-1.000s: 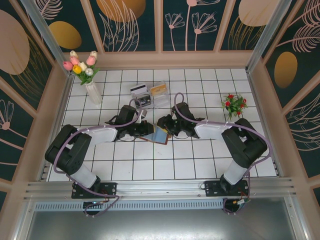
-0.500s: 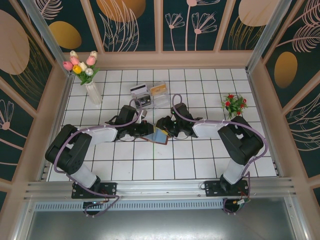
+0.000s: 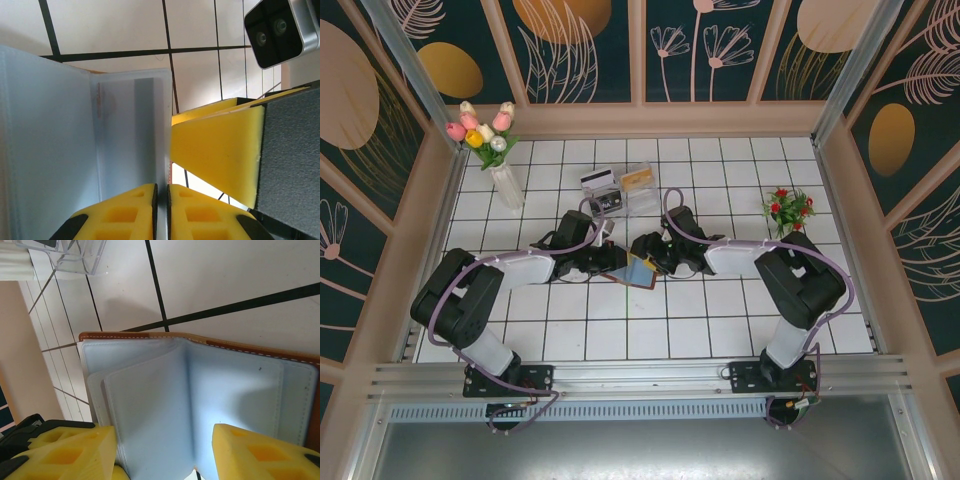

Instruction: Take the credit cards out of the card holder

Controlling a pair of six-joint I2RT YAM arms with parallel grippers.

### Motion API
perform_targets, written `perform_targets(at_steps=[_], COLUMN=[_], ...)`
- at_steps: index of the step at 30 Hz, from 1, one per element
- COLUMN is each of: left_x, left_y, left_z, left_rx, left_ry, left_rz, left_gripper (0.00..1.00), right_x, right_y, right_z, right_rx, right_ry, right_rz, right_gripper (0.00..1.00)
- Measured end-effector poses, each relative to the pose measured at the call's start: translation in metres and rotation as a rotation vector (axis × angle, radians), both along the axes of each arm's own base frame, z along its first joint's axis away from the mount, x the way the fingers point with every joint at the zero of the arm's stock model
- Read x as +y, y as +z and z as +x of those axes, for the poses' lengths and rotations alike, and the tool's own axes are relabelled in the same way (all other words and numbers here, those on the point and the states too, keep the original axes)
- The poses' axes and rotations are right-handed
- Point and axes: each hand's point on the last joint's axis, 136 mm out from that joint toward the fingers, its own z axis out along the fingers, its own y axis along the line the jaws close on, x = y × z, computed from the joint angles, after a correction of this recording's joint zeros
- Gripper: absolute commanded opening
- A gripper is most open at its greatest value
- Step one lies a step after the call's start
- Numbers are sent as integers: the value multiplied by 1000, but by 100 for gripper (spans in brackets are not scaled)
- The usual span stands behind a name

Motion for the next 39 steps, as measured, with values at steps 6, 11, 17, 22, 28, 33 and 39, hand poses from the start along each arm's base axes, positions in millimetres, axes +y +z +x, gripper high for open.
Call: perform_targets(at_steps=[6,11,17,22,28,33,39], left_x=[0,2,6,11,16,18,22], left_y=[0,-2,-9,-14,-16,-17,-18], left_z=[0,0,-2,-2,-2,-1,1], left_rx=[-2,-1,12,14,11,4,1], left_ry=[-2,3,11,21,29,35,44], left_rz=[1,14,46,78,111,129,161], left_gripper=[16,24,29,29,29,27,24], right_x=[2,3,-2,-6,-14,-21,-32], right_y=[0,-2,-7,-11,-18,-22,-21], right_z=[1,4,3,2,2,0,0], right_rx=[1,5,16,21,22,21,7], right_ry=[2,-1,-12,-18,-26,-27,-40], right_rz=[2,-6,-37,-63,-117,-158,-218], right_gripper=[54,48,46,46,46,45,45])
